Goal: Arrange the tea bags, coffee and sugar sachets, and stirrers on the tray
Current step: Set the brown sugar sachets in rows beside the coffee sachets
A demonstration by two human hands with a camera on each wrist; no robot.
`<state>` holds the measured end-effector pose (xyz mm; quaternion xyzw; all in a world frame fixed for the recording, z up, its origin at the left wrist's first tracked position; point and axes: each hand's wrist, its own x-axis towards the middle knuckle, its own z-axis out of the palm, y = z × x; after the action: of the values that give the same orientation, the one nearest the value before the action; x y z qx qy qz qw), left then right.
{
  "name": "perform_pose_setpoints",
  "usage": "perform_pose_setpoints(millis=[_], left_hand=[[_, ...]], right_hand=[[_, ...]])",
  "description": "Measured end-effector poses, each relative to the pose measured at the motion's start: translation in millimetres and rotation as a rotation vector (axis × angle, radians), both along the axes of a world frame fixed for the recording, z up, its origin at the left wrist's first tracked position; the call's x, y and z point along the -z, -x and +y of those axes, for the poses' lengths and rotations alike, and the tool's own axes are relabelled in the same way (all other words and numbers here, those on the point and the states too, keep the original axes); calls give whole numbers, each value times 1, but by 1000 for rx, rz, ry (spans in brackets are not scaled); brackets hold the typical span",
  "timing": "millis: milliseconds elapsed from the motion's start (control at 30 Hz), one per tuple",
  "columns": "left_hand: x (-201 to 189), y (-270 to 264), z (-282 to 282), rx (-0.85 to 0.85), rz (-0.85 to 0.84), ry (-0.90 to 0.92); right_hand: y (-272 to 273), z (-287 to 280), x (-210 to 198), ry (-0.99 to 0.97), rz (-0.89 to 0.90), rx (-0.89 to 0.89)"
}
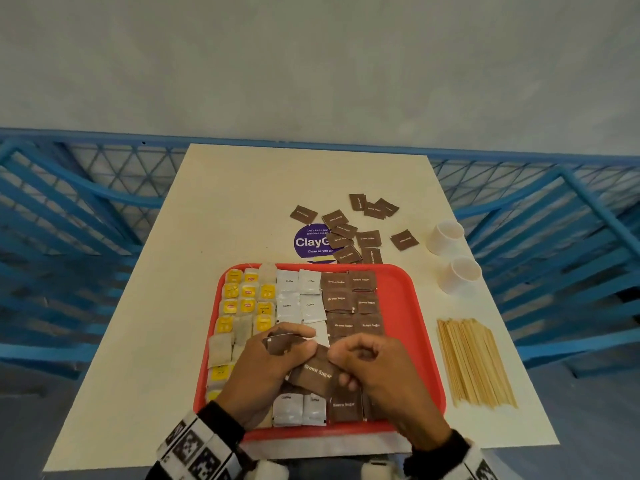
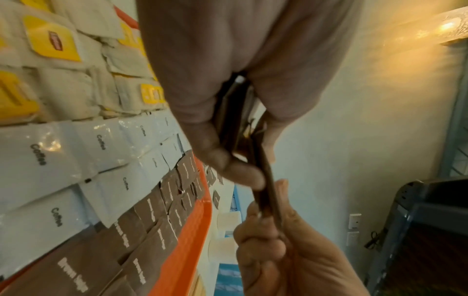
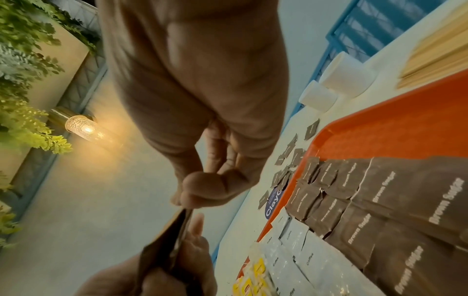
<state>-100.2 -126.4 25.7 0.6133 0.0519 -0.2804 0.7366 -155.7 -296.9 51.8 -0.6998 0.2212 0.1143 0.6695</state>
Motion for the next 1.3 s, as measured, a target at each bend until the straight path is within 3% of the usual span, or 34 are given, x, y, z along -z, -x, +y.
perform_pose_setpoints(millis=[167, 367, 500, 633, 733, 833, 933, 1133, 1300], left_hand=[[-2, 2, -6, -144, -19, 4], [-12, 8, -1, 48, 337, 284], [-9, 10, 9, -4, 428, 419], [-7, 6, 20, -84, 375, 443], [-9, -1, 26, 10, 282, 383], [-14, -1, 26, 248, -2, 92], [-17, -1, 23, 335, -163, -76], [-15, -4, 32, 423, -125, 40], [-15, -5, 27, 401, -94, 107]], right_hand=[[7, 8, 2, -7, 32, -16], [4, 10, 1, -25, -22, -32], [2, 6, 1, 22, -81, -14], [1, -3, -3, -111, -101, 9], [0, -6, -4, -129, -130, 14], [-1, -6, -1, -97, -154, 31], [1, -4, -4, -77, -184, 32], [6, 2, -2, 175, -436, 46], [11, 6, 2, -60, -255, 51]])
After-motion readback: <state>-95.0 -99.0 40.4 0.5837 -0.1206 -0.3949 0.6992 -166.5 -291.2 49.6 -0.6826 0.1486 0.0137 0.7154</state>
